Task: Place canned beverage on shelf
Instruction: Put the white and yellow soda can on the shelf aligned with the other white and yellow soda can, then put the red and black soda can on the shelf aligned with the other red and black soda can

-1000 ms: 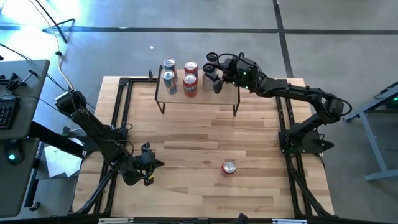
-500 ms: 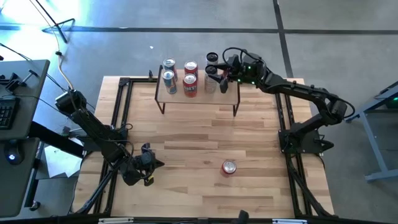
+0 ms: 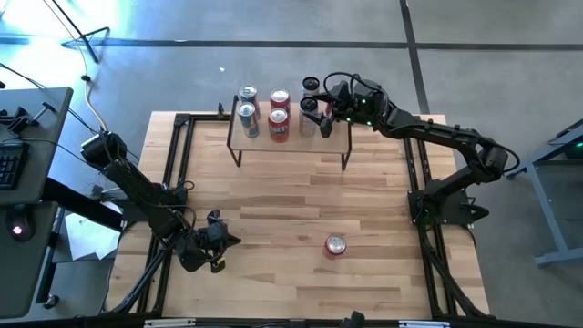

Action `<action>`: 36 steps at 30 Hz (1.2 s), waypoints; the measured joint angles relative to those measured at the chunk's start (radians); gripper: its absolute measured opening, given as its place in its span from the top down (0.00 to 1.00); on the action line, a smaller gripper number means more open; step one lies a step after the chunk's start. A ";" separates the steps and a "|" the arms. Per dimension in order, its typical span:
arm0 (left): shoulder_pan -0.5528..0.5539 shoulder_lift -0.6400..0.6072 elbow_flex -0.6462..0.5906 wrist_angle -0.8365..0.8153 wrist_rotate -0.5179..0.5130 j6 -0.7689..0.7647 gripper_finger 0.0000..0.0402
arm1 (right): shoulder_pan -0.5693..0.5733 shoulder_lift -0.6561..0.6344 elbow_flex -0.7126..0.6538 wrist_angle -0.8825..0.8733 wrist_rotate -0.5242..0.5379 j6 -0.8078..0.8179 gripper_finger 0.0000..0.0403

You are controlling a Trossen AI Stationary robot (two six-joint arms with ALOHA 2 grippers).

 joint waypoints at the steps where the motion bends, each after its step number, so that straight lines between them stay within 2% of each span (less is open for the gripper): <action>1: 0.000 0.000 0.000 0.000 0.000 0.000 1.00 | 0.000 -0.001 0.000 0.001 0.000 0.000 0.21; 11: 0.001 0.000 0.000 0.010 0.015 0.046 1.00 | 0.027 -0.071 0.001 -0.020 0.029 -0.085 0.21; 15: 0.029 0.000 0.000 0.052 0.017 0.120 1.00 | 0.075 -0.134 0.001 -0.077 0.128 -0.123 0.22; 18: 0.071 0.000 0.000 0.123 0.017 0.236 1.00 | 0.121 -0.180 0.002 -0.144 0.204 -0.140 0.27; 21: 0.117 0.000 0.000 0.230 0.017 0.384 1.00 | 0.175 -0.216 0.002 -0.217 0.283 -0.135 0.38; 23: 0.148 0.000 0.000 0.311 0.016 0.485 1.00 | 0.220 -0.231 0.002 -0.274 0.340 -0.135 0.48; 26: 0.185 0.000 0.000 0.412 0.017 0.617 1.00 | 0.300 -0.233 -0.002 -0.336 0.441 -0.134 0.69; 29: 0.219 0.000 0.000 0.499 0.061 0.722 1.00 | 0.380 -0.232 -0.059 -0.311 0.561 -0.117 0.92; 31: 0.237 0.000 -0.001 0.542 0.099 0.764 1.00 | 0.431 -0.232 -0.136 -0.235 0.613 -0.099 0.97; 33: 0.250 0.000 -0.009 0.593 0.128 0.791 1.00 | 0.488 -0.232 -0.221 -0.131 0.677 -0.083 0.95; 36: 0.266 0.000 -0.060 0.724 0.168 0.829 1.00 | 0.572 -0.232 -0.338 0.003 0.708 -0.062 0.99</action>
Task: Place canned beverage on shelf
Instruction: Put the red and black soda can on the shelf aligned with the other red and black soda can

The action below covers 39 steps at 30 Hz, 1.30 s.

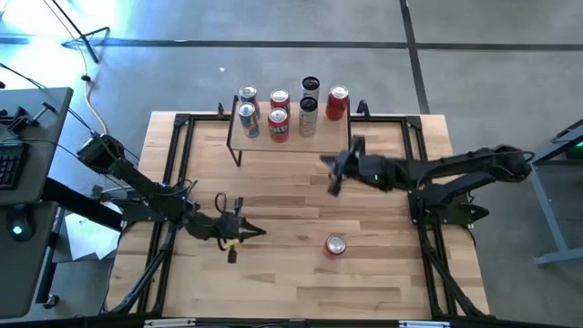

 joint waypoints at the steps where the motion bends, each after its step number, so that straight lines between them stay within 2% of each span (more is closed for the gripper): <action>1: 0.006 0.000 -0.021 0.046 0.010 0.009 1.00 | 0.028 0.000 -0.034 0.031 0.002 0.017 0.99; 4: 0.025 0.000 -0.078 0.158 0.029 0.024 1.00 | 0.117 0.000 -0.098 0.079 0.037 0.093 0.99; 7: 0.044 0.000 -0.113 0.218 0.037 0.046 1.00 | 0.215 0.000 -0.123 0.036 0.107 0.171 1.00; 17: 0.089 0.000 -0.127 0.229 0.080 0.088 1.00 | 0.527 0.000 -0.119 -0.064 0.308 0.343 1.00; 21: 0.089 0.000 -0.127 0.232 0.081 0.089 1.00 | 0.621 0.000 -0.119 -0.076 0.364 0.415 0.96; 23: 0.089 0.000 -0.127 0.232 0.081 0.089 1.00 | 0.660 0.000 -0.119 -0.076 0.382 0.448 0.91; 26: 0.089 0.000 -0.127 0.232 0.081 0.103 1.00 | 0.702 0.012 -0.118 -0.068 0.388 0.492 0.77; 34: 0.089 0.000 -0.126 0.231 0.085 0.107 1.00 | 0.758 0.110 -0.118 -0.008 0.331 0.586 0.31; 36: 0.089 0.000 -0.126 0.231 0.085 0.107 1.00 | 0.772 0.129 -0.118 -0.011 0.332 0.615 0.25; 39: 0.089 0.000 -0.126 0.226 0.085 0.107 1.00 | 0.776 0.164 -0.118 -0.019 0.346 0.645 0.21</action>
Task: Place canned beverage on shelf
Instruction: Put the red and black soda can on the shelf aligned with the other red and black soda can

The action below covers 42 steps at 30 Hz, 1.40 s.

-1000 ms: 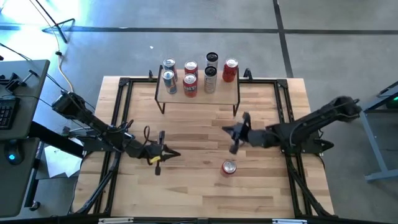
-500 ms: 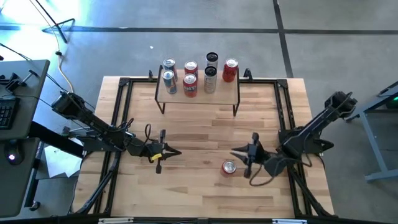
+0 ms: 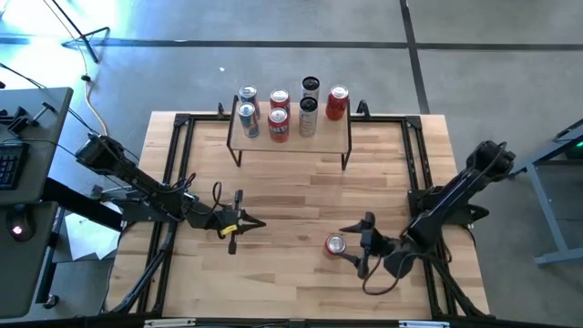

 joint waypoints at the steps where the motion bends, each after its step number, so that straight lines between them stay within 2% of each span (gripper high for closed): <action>1: 0.000 0.000 0.000 -0.002 0.003 0.000 1.00 | -0.004 0.011 0.000 0.002 0.001 0.007 0.20; 21: 0.000 0.000 0.000 -0.004 0.010 0.000 1.00 | -0.038 0.129 0.000 0.035 -0.027 0.057 0.20; 27: 0.000 0.000 0.000 -0.003 0.010 -0.001 1.00 | -0.062 0.153 0.000 0.041 -0.076 0.070 0.20; 34: 0.000 0.000 0.000 -0.003 0.010 -0.001 1.00 | -0.102 0.154 0.001 0.055 -0.109 0.069 0.28; 42: 0.000 0.000 0.000 0.000 0.010 -0.001 1.00 | -0.147 0.120 -0.002 0.098 -0.179 -0.061 0.29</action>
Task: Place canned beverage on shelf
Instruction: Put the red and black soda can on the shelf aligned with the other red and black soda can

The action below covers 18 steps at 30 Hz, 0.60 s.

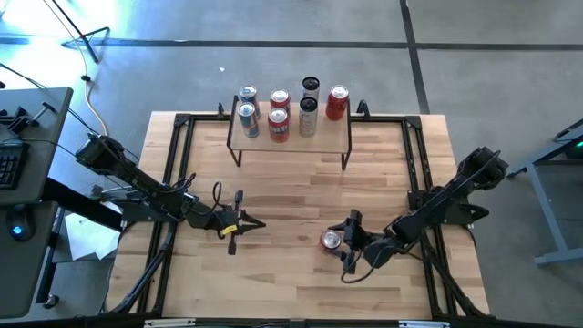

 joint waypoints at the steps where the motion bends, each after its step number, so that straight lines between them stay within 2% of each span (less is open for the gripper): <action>1: 0.000 0.000 0.000 0.003 0.000 0.000 1.00 | -0.008 -0.012 0.000 0.014 -0.006 -0.022 0.29; 6: 0.000 0.000 0.000 0.018 0.000 0.000 1.00 | -0.067 -0.105 0.000 0.025 -0.041 -0.155 0.29; 10: 0.000 0.000 0.000 0.021 0.000 -0.003 1.00 | -0.144 -0.230 0.000 0.005 -0.116 -0.266 0.29; 14: 0.000 0.000 0.000 0.021 0.000 -0.018 1.00 | -0.274 -0.377 0.000 -0.082 -0.225 -0.357 0.29; 18: 0.000 0.000 0.000 0.021 0.000 -0.019 1.00 | -0.461 -0.511 0.003 -0.172 -0.375 -0.433 0.29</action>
